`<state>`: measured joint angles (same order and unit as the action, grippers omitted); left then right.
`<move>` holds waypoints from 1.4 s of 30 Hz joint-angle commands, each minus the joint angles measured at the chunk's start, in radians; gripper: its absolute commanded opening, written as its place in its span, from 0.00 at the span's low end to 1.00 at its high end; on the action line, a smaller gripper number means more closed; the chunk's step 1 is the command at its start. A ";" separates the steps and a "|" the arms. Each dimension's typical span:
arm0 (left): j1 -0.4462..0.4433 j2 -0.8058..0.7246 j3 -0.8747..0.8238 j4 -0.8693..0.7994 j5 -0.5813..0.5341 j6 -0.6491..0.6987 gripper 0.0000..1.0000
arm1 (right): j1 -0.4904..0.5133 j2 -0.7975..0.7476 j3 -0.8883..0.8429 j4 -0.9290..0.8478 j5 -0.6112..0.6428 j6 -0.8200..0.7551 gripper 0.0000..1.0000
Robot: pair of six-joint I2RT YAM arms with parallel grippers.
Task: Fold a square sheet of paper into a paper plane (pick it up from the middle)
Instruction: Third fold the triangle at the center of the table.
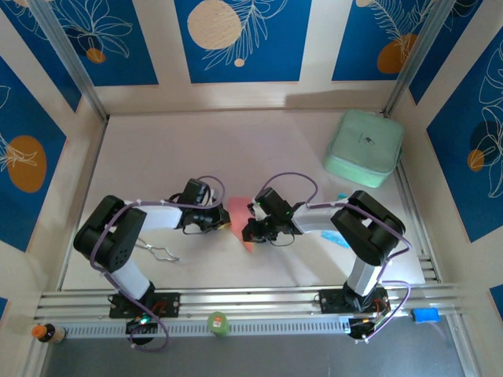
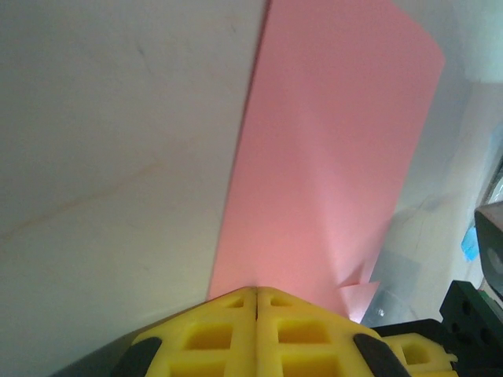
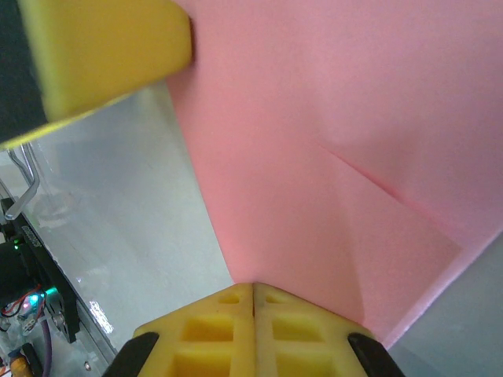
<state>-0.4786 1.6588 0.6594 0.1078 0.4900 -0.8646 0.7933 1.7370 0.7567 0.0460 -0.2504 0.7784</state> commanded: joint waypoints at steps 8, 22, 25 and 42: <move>0.051 -0.032 0.036 -0.131 -0.075 0.059 0.00 | -0.006 0.021 -0.042 -0.151 0.068 -0.038 0.00; -0.014 -0.183 -0.034 -0.029 -0.023 0.028 0.02 | -0.036 0.033 -0.006 -0.184 0.031 -0.135 0.00; -0.058 -0.141 -0.013 0.005 0.011 0.019 0.03 | -0.042 0.035 -0.002 -0.184 0.017 -0.151 0.00; -0.102 0.026 0.007 -0.098 -0.085 0.052 0.00 | -0.020 -0.033 0.058 -0.195 -0.023 -0.116 0.00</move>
<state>-0.5827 1.6676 0.6853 0.0818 0.4599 -0.8310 0.7589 1.7294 0.7895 -0.0608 -0.2867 0.6556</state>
